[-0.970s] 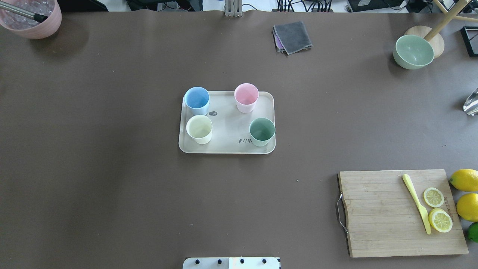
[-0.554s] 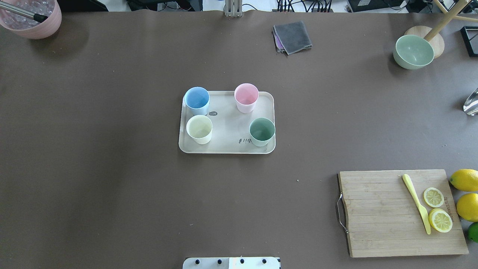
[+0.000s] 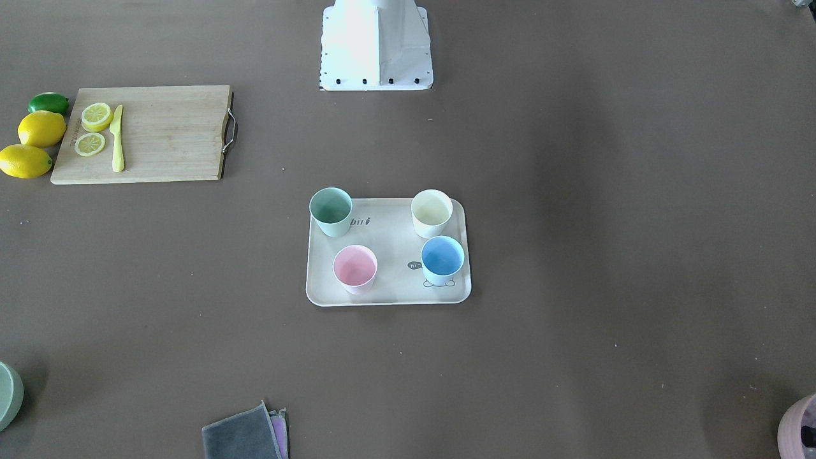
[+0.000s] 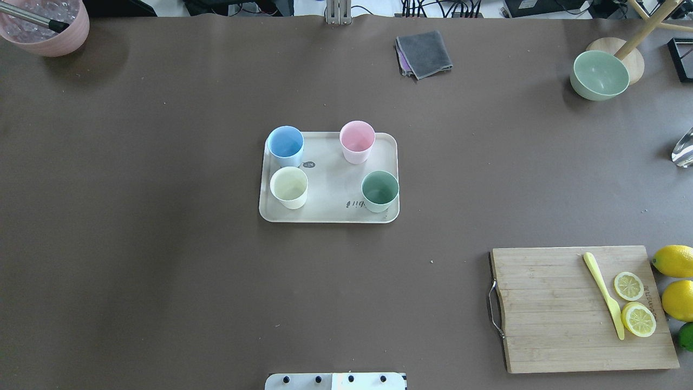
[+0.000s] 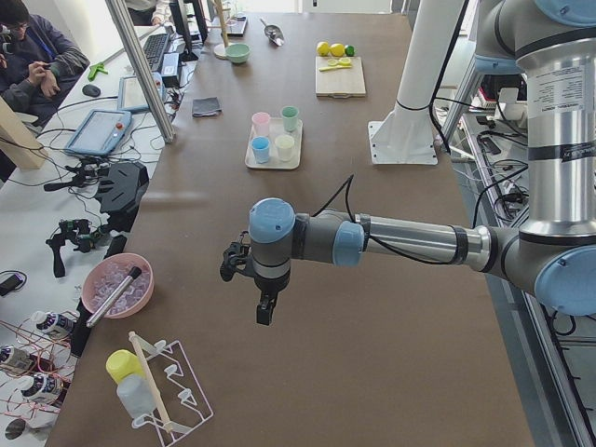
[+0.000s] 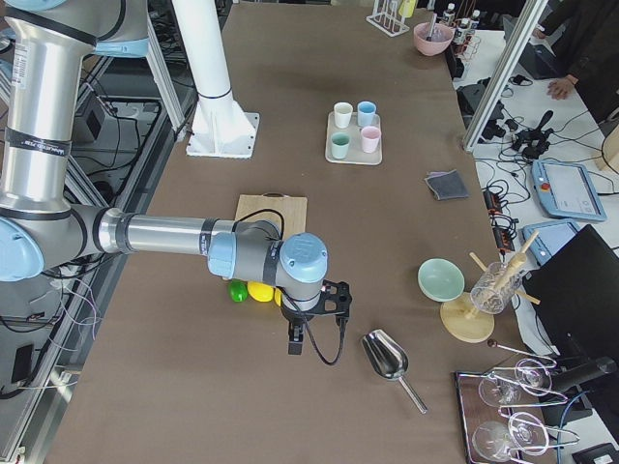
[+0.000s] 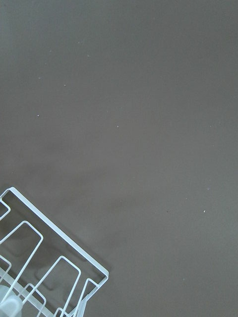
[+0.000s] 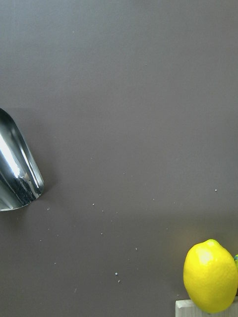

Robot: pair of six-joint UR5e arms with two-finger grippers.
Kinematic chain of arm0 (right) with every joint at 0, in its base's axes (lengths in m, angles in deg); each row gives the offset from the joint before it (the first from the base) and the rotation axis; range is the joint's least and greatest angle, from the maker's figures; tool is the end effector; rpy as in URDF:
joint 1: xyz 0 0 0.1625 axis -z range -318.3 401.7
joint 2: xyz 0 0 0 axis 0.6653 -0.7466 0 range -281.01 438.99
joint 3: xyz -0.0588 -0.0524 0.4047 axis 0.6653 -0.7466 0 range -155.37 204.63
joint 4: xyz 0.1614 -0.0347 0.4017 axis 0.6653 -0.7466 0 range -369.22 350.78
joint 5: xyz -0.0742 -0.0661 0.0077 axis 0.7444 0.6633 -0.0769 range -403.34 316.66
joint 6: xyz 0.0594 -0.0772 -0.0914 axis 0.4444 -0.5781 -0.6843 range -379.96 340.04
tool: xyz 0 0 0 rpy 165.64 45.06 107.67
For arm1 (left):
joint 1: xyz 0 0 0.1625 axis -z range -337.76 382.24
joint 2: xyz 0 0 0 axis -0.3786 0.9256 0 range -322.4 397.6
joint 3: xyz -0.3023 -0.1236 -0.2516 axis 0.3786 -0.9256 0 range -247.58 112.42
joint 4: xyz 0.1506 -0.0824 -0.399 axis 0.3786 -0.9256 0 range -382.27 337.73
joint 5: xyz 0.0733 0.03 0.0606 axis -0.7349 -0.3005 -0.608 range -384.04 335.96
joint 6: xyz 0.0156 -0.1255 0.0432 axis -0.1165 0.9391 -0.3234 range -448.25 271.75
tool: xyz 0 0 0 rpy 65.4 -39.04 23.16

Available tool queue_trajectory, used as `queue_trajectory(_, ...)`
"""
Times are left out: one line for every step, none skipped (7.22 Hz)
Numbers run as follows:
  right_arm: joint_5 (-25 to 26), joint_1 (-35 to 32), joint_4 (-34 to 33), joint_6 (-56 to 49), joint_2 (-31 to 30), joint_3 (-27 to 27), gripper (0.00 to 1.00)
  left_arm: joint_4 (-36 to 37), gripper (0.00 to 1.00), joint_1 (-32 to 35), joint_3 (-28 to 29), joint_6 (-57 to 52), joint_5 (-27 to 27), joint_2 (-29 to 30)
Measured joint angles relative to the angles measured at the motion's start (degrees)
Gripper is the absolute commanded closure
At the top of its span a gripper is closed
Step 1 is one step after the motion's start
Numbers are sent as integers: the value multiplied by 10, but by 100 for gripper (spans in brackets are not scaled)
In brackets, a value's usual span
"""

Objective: Place all cups on tray

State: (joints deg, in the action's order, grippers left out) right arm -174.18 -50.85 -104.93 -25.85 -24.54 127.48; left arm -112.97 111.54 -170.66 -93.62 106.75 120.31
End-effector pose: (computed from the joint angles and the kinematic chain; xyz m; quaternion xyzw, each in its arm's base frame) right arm 0.0639 -0.4022 0.6799 -0.0265 -0.3513 -0.0078 0.9359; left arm -0.0402 -0.4700 0.6189 0.0673 0.3455 0.0693 0.9335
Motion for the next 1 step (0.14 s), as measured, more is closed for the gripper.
queue_trajectory(0,0,0,0,0,0,0,0,1,0,0,0,0,0)
